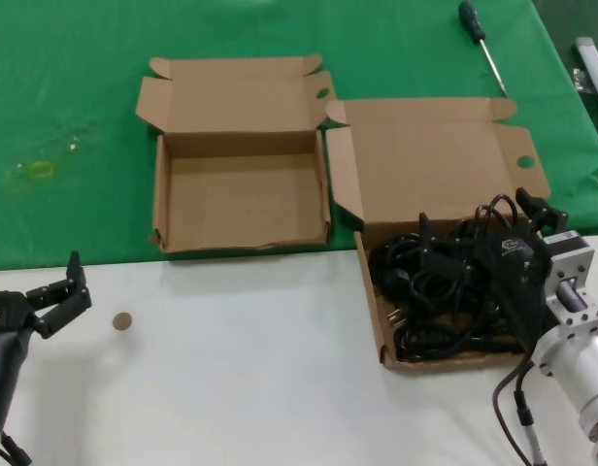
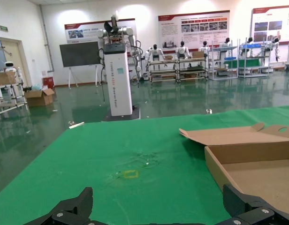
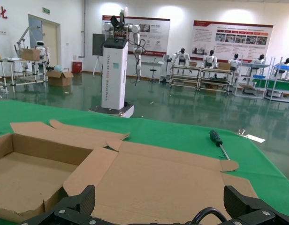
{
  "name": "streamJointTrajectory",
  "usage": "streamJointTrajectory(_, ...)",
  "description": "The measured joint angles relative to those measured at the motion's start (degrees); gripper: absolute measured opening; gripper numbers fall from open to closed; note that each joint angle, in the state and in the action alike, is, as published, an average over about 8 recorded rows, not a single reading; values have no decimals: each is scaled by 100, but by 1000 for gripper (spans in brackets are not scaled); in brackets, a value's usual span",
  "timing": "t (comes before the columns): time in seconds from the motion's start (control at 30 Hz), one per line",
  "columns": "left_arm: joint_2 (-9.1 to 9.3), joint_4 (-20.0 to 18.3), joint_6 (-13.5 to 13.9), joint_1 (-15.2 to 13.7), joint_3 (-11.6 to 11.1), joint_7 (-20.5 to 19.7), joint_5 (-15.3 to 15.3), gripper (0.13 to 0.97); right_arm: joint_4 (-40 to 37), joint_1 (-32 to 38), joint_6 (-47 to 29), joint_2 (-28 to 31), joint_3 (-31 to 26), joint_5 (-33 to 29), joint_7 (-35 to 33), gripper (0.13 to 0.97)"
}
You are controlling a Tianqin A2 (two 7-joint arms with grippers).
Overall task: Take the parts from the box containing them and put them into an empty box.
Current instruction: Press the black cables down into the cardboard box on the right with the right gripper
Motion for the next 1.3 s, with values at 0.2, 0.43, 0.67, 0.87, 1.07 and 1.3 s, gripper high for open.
streamJointTrajectory(0.2,0,0,0,0,0,0,0,966,0,0,0,0,0,0,0,966)
streamJointTrajectory(0.43,0,0,0,0,0,0,0,966,0,0,0,0,0,0,0,966)
streamJointTrajectory(0.67,0,0,0,0,0,0,0,958,0,0,0,0,0,0,0,966)
streamJointTrajectory(0.87,0,0,0,0,0,0,0,935,0,0,5,4,-5,2,1,966)
streamJointTrajectory(1.07,0,0,0,0,0,0,0,871,-7,20,224,204,-220,158,42,966)
streamJointTrajectory(1.3,0,0,0,0,0,0,0,832,-20,53,491,598,-592,454,56,966)
